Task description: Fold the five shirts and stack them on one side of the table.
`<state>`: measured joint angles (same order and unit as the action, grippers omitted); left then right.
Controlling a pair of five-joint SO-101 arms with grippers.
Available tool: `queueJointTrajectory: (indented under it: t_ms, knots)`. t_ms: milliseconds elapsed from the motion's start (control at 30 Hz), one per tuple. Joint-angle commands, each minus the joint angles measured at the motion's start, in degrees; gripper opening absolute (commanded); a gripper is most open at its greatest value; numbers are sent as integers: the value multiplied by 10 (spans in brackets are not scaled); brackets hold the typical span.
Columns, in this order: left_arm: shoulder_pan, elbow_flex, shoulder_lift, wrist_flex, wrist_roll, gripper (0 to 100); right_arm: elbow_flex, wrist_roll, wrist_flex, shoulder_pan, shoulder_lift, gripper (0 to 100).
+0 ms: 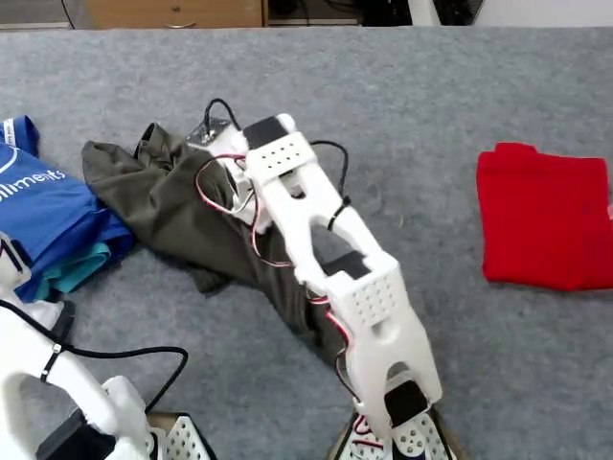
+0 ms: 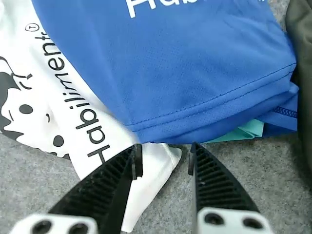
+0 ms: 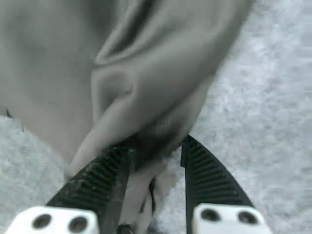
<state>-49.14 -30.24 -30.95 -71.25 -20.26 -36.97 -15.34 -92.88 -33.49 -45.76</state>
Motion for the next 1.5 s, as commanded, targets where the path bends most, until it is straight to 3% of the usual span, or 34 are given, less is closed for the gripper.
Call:
queueJointTrajectory:
  t_ms: [0,100,300,500,667,867,1167,1467]
  knots:
    - [-3,2,-7,8,-5,167,-52,3,-27,-13,-6,117]
    - [-2,-4,-8,8,-5,167,-85,1,-48,-10,-21,0]
    - [-2,-9,-10,8,-5,167,-138,-39,-93,29,-33,2]
    - [-2,-10,-12,8,-5,167,-262,-101,-91,120,-7,2]
    - [2,-10,-11,8,-6,167,-364,-151,-22,225,-36,2]
    - [45,-10,-13,8,-7,167,-409,-158,83,320,-96,2]
    - [114,-10,-13,4,-7,167,-411,-160,135,386,-122,4]
    - [170,-11,-13,2,-6,167,-406,-227,214,446,-124,3]
